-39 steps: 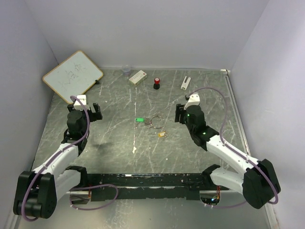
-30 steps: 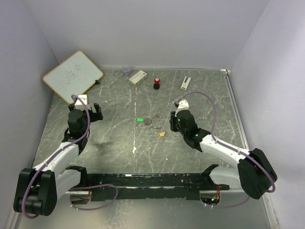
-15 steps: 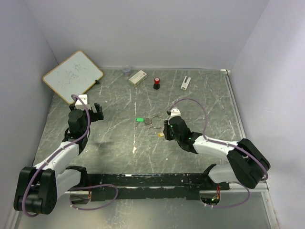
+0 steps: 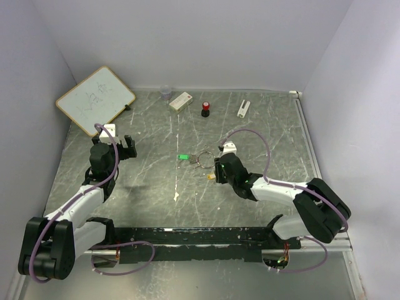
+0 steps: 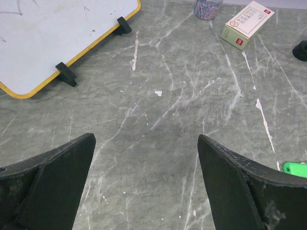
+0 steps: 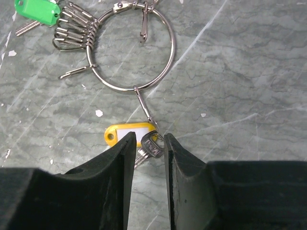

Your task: Remove the keys from the keyring

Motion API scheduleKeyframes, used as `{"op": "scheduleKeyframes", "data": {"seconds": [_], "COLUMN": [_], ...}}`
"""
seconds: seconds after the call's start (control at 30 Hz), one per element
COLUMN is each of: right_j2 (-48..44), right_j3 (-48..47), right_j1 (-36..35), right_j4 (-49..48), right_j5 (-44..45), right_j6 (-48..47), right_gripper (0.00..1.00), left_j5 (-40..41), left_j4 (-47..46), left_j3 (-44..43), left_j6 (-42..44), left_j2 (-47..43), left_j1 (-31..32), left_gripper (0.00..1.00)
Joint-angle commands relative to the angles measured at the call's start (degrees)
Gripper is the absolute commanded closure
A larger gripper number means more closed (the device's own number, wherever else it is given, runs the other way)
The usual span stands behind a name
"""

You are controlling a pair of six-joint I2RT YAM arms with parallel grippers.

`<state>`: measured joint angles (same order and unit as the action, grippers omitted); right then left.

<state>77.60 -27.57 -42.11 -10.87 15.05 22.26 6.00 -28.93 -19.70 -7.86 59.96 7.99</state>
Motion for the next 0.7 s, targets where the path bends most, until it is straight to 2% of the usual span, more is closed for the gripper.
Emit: {"op": "scheduleKeyframes", "data": {"seconds": [0.0,0.67], "right_j2": [-0.75,3.56], "right_j3": [-1.09,-1.18], "right_j1": [-0.39,-0.35], "right_j4": [-1.36,-4.53], "right_j5": [3.58,3.78], "right_j6": [-0.46,-1.23], "right_gripper": [0.69,0.69], "left_j5": [-1.51,-1.54], "left_j4": [-2.1,-2.21], "left_j3": [-0.72,-0.69], "left_j6": [0.25,0.56], "left_j2": [-0.14,-0.09], "left_j1": [0.36,0.36], "left_gripper": [0.01,0.01]}}
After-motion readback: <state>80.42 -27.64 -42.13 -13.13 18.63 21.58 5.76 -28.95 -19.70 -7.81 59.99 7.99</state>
